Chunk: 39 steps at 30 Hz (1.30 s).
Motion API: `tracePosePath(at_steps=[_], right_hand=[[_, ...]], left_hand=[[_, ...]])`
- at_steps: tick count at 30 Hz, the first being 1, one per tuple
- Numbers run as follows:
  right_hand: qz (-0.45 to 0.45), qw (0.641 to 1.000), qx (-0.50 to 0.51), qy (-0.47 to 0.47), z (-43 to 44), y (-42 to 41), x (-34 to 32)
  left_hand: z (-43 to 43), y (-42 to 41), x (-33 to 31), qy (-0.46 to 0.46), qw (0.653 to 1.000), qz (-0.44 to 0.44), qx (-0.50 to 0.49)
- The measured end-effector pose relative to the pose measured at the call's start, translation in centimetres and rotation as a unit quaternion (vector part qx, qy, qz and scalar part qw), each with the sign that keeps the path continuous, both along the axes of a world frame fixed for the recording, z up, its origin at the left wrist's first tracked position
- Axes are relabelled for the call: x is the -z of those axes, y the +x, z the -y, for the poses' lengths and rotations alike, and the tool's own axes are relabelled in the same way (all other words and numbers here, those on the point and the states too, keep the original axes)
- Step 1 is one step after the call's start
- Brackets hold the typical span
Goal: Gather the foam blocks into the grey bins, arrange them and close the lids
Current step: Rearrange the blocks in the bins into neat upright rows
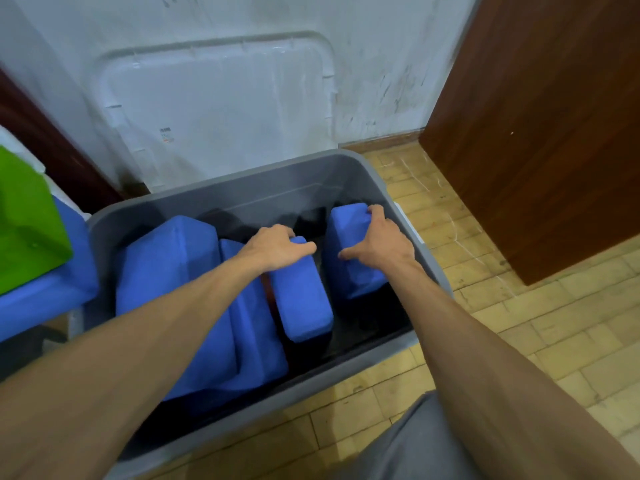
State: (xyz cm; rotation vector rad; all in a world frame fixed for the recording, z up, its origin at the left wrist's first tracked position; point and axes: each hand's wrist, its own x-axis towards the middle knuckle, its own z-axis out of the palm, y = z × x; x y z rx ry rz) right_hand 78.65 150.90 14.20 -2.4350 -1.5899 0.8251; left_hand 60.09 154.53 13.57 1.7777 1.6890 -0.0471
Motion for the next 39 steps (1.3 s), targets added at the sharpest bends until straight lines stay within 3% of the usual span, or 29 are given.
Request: tracePosePath(at_steps=[7,14,20,28,31,35,39], right_hand=[[0.034,0.982,-0.125,-0.137,0.7,0.8,-0.6],[0.004,0.977,-0.119,-0.179,2.0,1.7,-1.6],[-0.002,0.982,-0.112,-0.153,2.3,1.1,-1.3],[0.023,0.989,-0.075,-0.127,3.0,0.3,-0.9],[0.077,0.987,-0.075,-0.122,3.2,-0.4,-1.2],[0.143,0.983,-0.099,-0.063,3.2,-2.4,-2.0],[0.031,0.986,-0.165,0.023,2.5,-7.0,-3.4]], left_hand=[[1.1,1.1,1.7,0.002,1.000,0.021,0.015],[2.8,1.7,2.1,-0.024,0.995,0.014,0.092],[1.9,0.9,2.3,-0.105,0.984,0.013,0.146],[2.4,2.3,3.6,-0.008,0.992,0.038,0.123],[2.6,1.2,2.3,0.033,0.989,0.037,0.141],[3.3,-1.6,-0.6,0.074,0.982,0.139,0.106],[3.8,-6.4,-4.0,0.188,0.961,0.195,0.058]])
